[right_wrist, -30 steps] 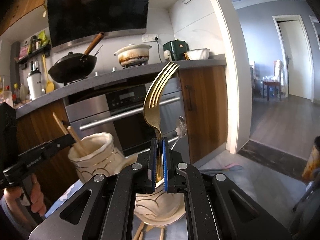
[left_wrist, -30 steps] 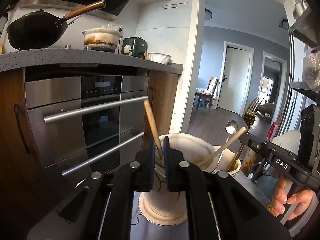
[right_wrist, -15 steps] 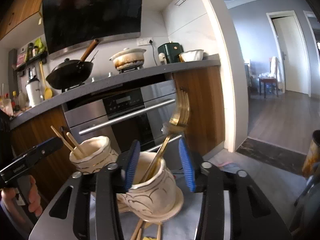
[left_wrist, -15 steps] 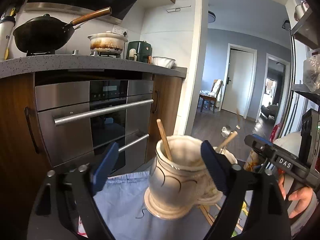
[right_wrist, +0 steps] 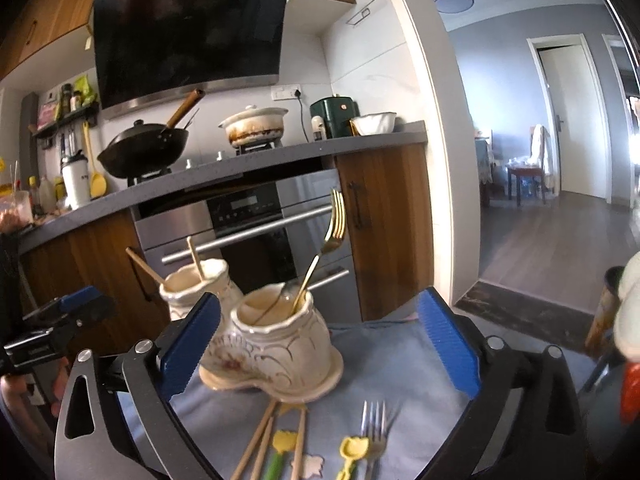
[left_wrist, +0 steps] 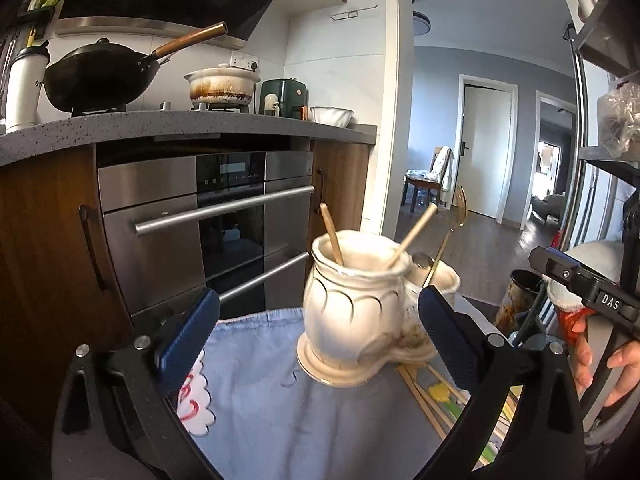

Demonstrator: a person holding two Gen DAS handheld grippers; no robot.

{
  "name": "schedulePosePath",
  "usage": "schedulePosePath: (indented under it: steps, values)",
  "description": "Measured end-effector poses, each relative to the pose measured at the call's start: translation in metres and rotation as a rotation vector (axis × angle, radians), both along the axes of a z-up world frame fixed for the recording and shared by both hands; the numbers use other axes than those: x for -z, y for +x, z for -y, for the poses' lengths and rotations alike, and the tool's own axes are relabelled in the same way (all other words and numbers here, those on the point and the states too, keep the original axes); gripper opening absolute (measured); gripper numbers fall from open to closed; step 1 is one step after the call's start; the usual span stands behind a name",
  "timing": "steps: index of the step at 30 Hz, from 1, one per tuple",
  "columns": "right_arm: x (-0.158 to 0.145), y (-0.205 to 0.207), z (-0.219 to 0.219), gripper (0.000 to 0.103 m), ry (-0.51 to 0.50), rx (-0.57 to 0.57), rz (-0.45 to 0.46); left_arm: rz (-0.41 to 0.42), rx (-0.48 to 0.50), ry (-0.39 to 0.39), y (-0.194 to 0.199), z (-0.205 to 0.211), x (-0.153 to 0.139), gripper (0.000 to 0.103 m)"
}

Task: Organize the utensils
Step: 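Move the left tool toward a chopstick while the right tool approaches the yellow spatula and fork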

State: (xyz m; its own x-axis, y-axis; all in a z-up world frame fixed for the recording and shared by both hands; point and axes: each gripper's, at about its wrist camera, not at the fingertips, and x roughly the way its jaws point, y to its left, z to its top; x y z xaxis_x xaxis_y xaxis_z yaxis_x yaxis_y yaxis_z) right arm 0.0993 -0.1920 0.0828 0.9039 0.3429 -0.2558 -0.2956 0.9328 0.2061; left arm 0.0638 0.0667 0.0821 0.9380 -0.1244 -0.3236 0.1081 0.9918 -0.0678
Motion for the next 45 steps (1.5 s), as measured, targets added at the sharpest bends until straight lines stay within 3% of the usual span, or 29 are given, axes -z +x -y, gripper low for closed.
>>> schedulePosePath:
  steps: [11,27,36,41,45]
  values:
    - [0.016,-0.019,0.022,0.098,-0.021,0.023,-0.059,-0.043,0.030,0.027,-0.018,0.021,0.008,0.098]
    - [0.076,-0.017,0.041,0.098,-0.113,0.055,-0.270,-0.311,0.123,0.099,-0.006,0.080,0.077,0.098]
    - [0.094,-0.008,0.039,0.098,-0.178,0.056,-0.360,-0.433,0.113,0.114,0.004,0.095,0.104,0.098]
    - [0.098,-0.007,0.031,0.095,-0.218,0.018,-0.375,-0.470,0.117,0.129,0.006,0.100,0.112,0.097]
    - [0.095,-0.010,0.025,0.083,-0.227,-0.024,-0.376,-0.477,0.134,0.125,0.005,0.103,0.112,0.095]
